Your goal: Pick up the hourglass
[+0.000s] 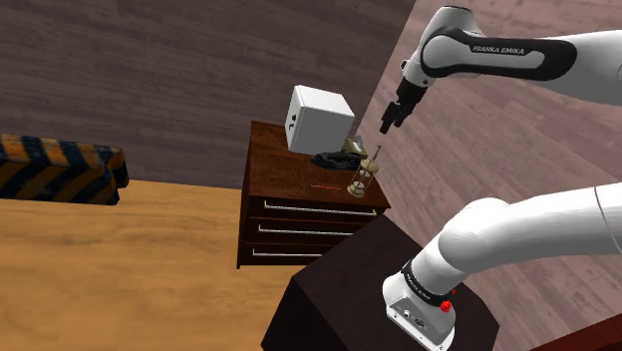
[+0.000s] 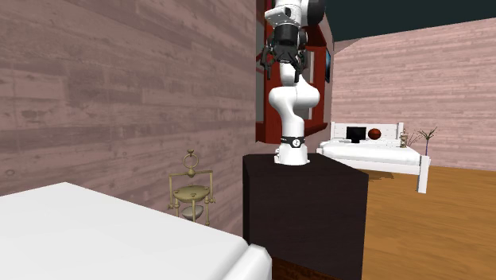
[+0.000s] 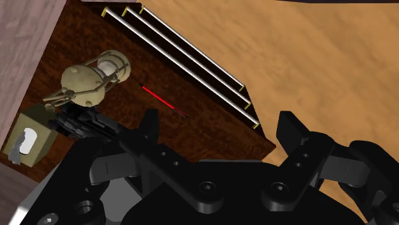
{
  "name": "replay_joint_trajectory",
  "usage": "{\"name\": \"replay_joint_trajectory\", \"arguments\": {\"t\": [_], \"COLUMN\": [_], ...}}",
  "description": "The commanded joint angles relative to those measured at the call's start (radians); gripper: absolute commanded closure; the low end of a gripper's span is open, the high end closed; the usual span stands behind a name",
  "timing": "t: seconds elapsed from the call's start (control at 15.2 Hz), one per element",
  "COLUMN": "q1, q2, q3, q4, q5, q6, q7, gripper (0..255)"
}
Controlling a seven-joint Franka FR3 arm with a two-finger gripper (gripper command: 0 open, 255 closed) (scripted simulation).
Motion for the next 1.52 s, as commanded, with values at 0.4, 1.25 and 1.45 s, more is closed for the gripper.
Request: {"name": "replay_joint_trajectory", "arguments": {"t": [0.4, 1.25, 1.45], "q1": [-0.005, -0.051, -0.110], "q2": [0.235, 0.777, 0.910], "q3": [-0.177, -0.345, -0.325], "q4": [0.057, 0.357, 0.463], "q5": [-0.002, 0.316, 0.405], "q6": [0.184, 0.346, 0.342], "q7": [-0.228, -0.719, -0.821], "gripper": [0, 0, 0]}}
